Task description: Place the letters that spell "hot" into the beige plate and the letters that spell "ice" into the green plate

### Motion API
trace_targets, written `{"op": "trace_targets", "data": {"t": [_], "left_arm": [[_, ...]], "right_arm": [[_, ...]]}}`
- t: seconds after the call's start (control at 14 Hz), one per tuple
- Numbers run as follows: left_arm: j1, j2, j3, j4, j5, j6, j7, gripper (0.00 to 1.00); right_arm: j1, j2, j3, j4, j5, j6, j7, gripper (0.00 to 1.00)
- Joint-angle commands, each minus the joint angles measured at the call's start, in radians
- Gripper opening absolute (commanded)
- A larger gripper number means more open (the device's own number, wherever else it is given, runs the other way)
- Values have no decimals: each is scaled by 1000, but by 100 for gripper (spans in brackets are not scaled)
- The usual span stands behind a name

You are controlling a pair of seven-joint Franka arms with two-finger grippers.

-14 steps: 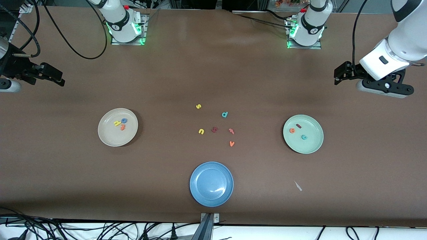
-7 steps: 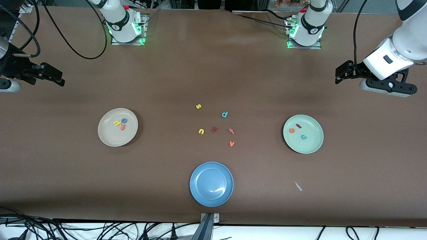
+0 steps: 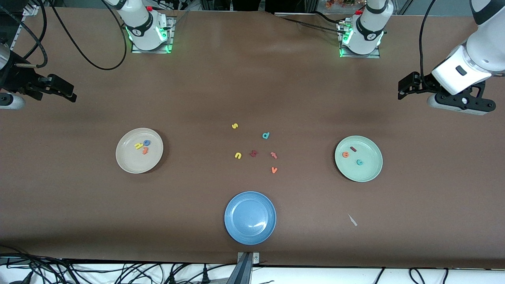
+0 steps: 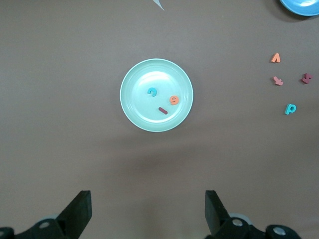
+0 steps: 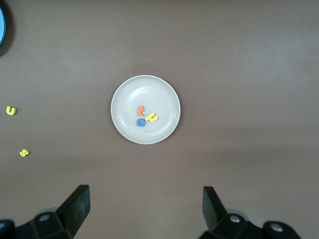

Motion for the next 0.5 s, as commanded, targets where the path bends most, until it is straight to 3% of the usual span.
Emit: {"op": "trace_targets", "data": {"t": [0.0, 0.43], "left_arm": [[5, 13, -1, 30, 13, -19, 3, 100], [5, 8, 0, 31, 26, -22, 3, 100]], "right_arm": [[-6, -5, 0, 6, 20, -6, 7, 100], [-6, -5, 0, 6, 20, -6, 7, 100]]}}
